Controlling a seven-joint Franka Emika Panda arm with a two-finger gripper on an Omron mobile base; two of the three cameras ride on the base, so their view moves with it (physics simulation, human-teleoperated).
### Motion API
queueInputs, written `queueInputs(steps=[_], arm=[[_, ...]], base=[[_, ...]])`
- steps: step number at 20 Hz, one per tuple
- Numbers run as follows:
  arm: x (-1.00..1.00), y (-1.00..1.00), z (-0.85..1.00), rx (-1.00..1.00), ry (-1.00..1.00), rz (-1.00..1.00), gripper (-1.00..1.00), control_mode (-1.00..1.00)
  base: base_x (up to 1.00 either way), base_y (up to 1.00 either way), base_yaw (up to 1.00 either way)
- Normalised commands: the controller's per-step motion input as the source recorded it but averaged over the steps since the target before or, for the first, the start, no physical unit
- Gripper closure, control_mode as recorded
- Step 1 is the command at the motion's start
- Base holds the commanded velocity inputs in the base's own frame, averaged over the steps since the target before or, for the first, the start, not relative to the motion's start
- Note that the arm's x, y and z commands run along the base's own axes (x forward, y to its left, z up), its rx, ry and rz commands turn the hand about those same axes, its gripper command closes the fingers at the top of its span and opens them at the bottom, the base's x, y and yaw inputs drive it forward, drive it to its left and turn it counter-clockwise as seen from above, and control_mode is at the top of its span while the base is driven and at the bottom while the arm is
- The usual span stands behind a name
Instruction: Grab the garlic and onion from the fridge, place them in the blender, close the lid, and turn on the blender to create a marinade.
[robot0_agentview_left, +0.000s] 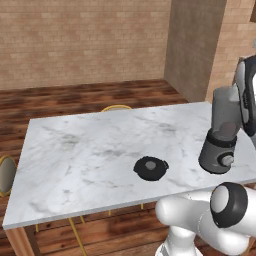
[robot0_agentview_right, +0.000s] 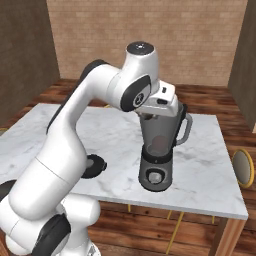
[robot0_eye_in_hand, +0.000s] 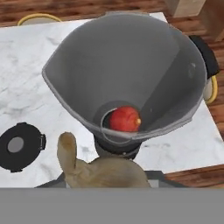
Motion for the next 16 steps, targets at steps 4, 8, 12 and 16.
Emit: queueInputs(steps=[4, 8, 12, 16], arm=[[0.11, -0.02, -0.47, 0.00, 0.12, 0.00, 1.00, -1.00], [0.09, 0.00, -0.34, 0.00, 0.08, 0.00, 1.00, -1.00], [0.01, -0.18, 0.12, 0.00, 0.00, 0.00, 1.00, -1.00], [-0.02, -0.32, 0.62, 0.00, -0.10, 0.00, 1.00, -1.00]], base=[[0.00, 0.00, 0.00], [0.00, 0.00, 0.00], [0.00, 0.00, 0.00], [0.00, 0.00, 0.00]])
